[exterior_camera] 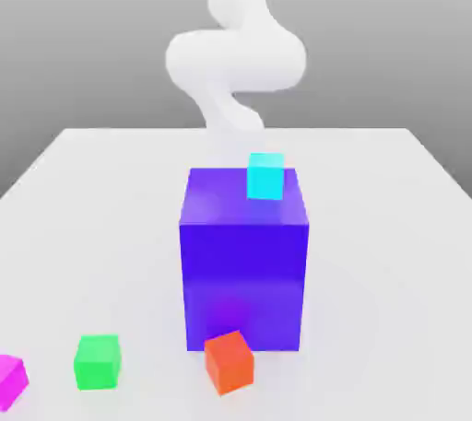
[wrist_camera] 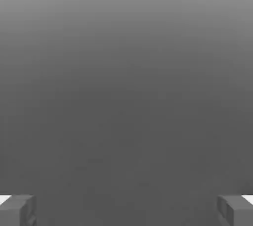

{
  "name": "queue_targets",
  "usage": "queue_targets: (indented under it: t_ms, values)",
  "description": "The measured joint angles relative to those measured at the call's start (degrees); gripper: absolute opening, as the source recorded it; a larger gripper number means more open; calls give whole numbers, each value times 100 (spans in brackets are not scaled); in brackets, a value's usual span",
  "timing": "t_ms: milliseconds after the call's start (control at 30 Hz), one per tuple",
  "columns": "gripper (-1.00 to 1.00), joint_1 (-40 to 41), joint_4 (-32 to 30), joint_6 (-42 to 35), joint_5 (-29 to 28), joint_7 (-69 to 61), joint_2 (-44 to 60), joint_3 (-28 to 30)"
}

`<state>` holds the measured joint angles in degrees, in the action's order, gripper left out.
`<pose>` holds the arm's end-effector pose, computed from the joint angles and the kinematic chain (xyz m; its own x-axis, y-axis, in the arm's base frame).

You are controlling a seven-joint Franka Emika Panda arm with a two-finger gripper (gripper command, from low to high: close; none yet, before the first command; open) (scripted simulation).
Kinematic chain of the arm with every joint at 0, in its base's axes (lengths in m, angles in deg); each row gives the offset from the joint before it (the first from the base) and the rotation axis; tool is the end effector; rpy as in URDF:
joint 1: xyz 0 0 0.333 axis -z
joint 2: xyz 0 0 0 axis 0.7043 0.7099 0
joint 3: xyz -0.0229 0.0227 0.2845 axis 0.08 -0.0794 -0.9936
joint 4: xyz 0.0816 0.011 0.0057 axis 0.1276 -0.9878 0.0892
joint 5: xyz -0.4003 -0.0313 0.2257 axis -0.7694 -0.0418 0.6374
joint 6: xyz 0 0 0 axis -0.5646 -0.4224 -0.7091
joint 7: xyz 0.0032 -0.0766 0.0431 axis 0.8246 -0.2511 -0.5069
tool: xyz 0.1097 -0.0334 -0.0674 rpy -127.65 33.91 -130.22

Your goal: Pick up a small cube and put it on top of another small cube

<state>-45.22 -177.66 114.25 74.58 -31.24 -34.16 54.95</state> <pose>0.4847 -0.0217 0.6405 0.5159 -0.7276 0.4521 -0.5314 -0.6858 -0.4973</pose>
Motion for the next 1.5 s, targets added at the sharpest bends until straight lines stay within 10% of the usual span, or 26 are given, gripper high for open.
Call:
queue_targets:
  t_ms: [600, 1167, 1200, 1500]
  values:
    - [0, 126, 266, 853, 1253, -1921, 3773, 1674]
    - [0, 1435, 616, 2073, 2095, -3322, 7197, 1593]
    - [-100, 1510, 655, 2184, 2177, -3383, 7350, 1502]
    - [-100, 1373, 572, 1953, 1996, -3256, 7042, 1682]
